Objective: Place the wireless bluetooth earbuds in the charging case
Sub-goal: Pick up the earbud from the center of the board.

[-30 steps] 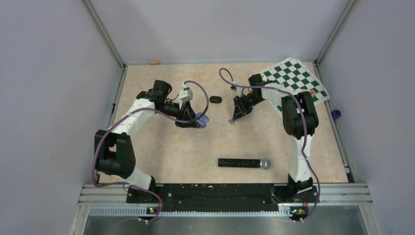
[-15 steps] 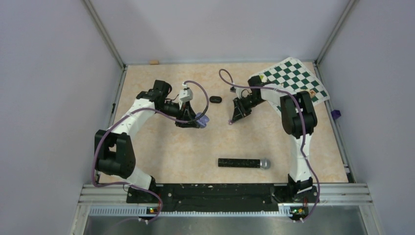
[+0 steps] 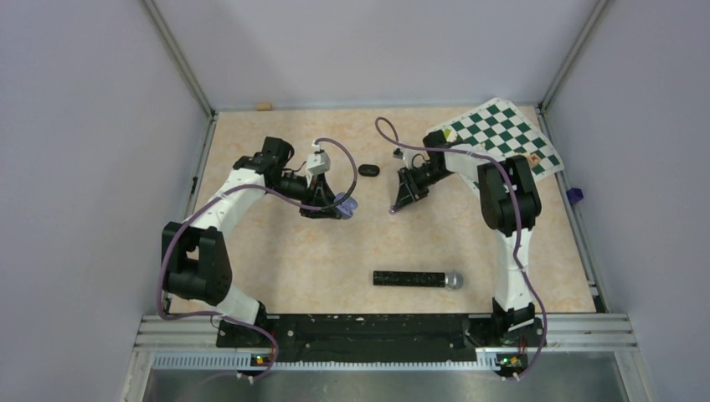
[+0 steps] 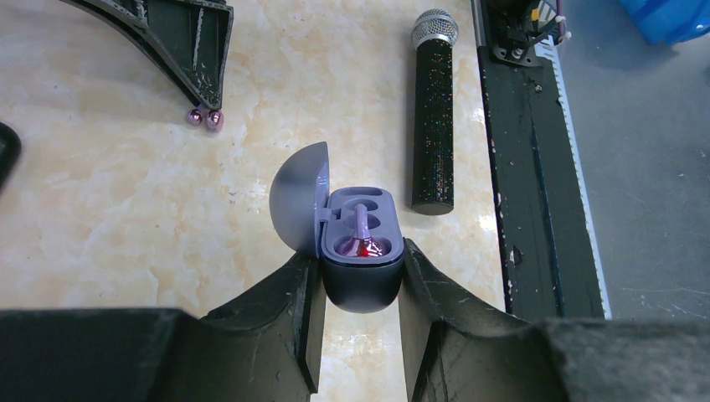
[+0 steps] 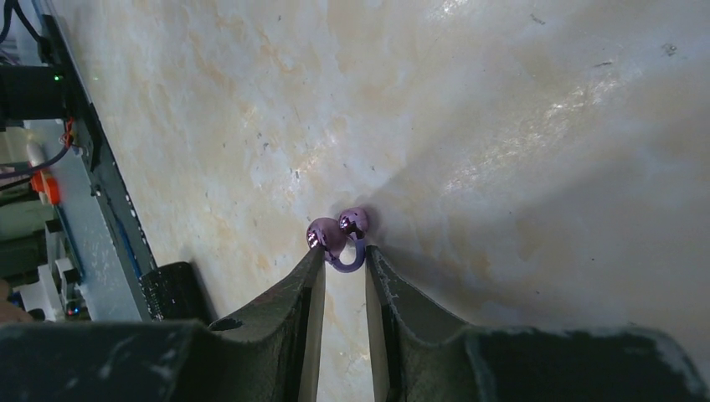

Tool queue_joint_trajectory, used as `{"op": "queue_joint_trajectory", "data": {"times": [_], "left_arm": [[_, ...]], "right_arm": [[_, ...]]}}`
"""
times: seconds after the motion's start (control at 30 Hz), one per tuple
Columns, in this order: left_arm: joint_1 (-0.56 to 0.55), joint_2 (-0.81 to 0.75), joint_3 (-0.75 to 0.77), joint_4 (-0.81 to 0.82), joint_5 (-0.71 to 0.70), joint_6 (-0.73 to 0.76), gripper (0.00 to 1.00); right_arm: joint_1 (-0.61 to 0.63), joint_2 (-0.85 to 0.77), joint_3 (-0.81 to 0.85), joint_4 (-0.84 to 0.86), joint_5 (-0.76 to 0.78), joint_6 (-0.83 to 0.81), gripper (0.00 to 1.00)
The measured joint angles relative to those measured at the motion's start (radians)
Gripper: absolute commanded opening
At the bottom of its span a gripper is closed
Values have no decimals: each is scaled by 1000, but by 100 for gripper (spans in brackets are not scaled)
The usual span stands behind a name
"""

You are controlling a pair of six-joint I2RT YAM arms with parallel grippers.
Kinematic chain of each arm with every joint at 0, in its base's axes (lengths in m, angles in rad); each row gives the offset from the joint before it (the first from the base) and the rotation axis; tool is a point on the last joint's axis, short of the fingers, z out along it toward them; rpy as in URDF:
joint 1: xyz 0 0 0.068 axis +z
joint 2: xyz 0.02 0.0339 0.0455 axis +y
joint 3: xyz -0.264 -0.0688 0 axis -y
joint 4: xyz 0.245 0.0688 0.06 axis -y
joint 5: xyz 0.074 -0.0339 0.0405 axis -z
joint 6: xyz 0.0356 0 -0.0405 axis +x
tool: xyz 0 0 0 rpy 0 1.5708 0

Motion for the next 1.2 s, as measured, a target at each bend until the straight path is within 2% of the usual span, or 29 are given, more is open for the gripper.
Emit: {"op": "queue_joint_trajectory", "data": {"times": [0.4,0.77,0.97,1.2], "left_arm": [[0,0,0,0,-1,0,0],[0,0,0,-1,-3,0,0],[0,0,0,-1,-4,0,0],[0,0,0,-1,-3,0,0]], "right_arm": [[0,13,-46,100,-77,136,19],[-14,15,-117,231,-156,253,9],[-21,12,-124,279,-195,284,8],[-31,-97,-142,297,-205,280,5]]}}
